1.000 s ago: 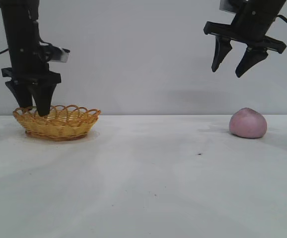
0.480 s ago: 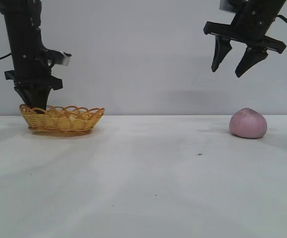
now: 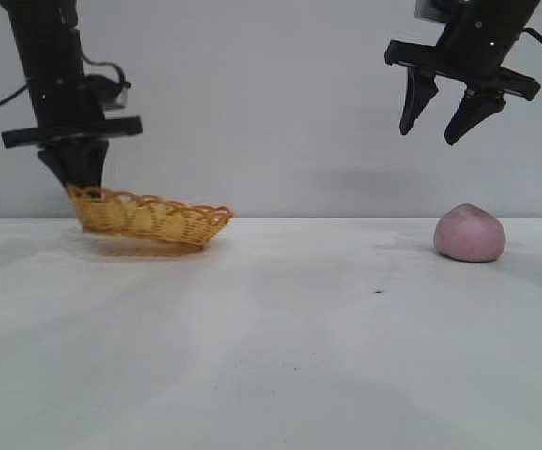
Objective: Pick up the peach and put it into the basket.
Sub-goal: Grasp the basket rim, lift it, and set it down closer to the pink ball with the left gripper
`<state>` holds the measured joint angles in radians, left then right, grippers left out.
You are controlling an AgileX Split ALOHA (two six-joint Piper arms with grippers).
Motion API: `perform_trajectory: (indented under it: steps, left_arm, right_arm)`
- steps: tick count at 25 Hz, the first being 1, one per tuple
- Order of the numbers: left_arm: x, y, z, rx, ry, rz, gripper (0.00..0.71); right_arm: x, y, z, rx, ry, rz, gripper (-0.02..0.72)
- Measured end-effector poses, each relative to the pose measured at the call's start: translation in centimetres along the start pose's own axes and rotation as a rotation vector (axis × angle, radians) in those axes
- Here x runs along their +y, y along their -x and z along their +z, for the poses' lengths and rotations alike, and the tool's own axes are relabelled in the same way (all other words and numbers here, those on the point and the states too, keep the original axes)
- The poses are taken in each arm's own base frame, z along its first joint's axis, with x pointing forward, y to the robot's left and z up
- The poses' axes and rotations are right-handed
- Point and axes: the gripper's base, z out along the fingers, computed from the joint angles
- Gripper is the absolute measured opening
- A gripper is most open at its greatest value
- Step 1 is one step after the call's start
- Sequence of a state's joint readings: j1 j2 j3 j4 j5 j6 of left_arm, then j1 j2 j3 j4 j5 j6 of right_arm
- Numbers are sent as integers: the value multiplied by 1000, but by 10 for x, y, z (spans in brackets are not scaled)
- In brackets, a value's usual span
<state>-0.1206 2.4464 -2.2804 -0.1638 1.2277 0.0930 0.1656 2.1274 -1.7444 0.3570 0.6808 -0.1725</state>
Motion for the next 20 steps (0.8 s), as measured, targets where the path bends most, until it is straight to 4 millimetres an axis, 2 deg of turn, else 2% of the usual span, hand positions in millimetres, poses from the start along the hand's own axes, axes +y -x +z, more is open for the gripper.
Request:
perform_trajectory:
  steps: [5,8,11,15,20]
  left_arm:
    - [-20,-2,-26,-28,-103,-56,0]
    - [-42,-10,-29,-2,-120,-22,0]
    - [-67,-23,-22,52,-138,21,0]
    - [-96,-42,-3,143,-159,59,0]
    - [-119,-55,9,194,-161,51,0]
  right_arm:
    - [0,0,0,0,0,0,413]
    - [0,0,0,0,0,0,413]
    - [0,0,0,-2,0,0,413]
    - [0,0,0,-2,0,0,413]
    - [0,0,0,-2,0,0,413]
